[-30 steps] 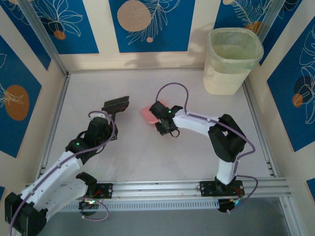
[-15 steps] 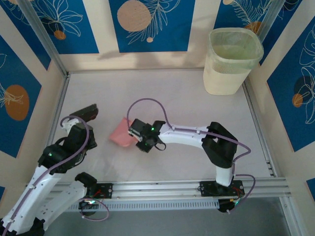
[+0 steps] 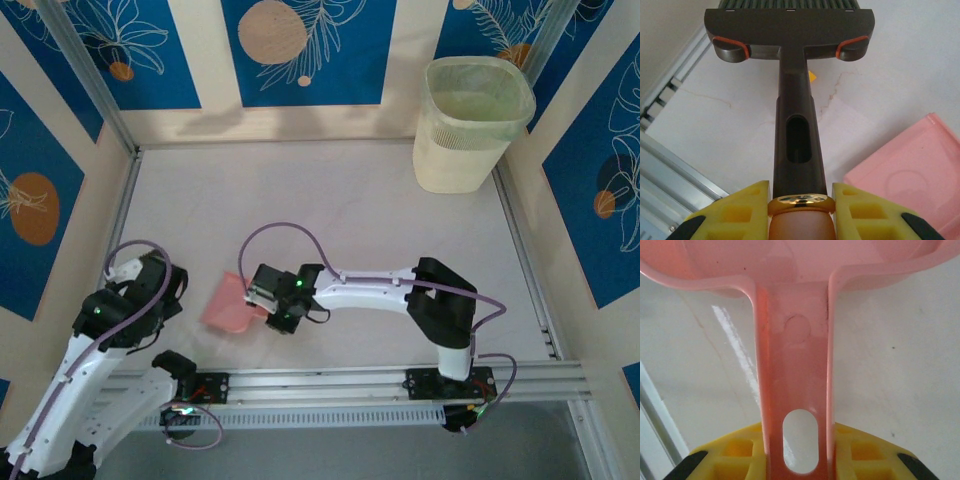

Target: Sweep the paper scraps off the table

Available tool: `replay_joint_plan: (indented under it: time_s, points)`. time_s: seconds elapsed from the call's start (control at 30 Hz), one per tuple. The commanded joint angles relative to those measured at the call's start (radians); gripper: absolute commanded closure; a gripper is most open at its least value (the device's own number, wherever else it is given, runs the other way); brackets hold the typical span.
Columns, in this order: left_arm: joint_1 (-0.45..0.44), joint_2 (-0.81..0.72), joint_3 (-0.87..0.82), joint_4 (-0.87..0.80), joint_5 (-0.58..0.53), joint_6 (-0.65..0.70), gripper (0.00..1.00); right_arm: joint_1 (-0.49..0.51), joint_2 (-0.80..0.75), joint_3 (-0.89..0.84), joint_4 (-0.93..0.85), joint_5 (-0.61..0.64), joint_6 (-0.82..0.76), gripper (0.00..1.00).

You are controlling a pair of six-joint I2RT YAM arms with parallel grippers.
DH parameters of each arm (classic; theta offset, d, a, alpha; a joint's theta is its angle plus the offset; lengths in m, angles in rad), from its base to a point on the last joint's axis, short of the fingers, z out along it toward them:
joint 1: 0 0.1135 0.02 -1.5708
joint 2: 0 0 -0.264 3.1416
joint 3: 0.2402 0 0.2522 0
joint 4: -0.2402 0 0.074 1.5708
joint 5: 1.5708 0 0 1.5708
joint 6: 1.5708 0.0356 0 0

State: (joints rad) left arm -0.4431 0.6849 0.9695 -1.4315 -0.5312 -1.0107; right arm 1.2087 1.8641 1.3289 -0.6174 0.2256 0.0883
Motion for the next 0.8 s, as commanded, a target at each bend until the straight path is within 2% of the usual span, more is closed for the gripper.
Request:
replay_joint_plan:
  time_s: [0.0, 0.23, 0.43, 0.77]
  points:
    - [0.046, 0.006, -0.035, 0.032, 0.066, -0.048, 1.0, 0.008, 0.0, -0.007, -0.01, -0.049, -0.018, 1.0]
    - [0.125, 0.013, -0.144, 0.156, 0.294, -0.053, 1.0, 0.018, 0.035, 0.023, -0.058, -0.07, -0.01, 1.0]
    - [0.127, 0.013, -0.213, 0.295, 0.469, -0.079, 1.0, 0.016, 0.056, 0.036, -0.078, -0.073, 0.002, 1.0]
    - [0.126, 0.042, -0.275, 0.468, 0.702, -0.115, 1.0, -0.043, 0.074, 0.05, -0.102, -0.108, 0.059, 1.0]
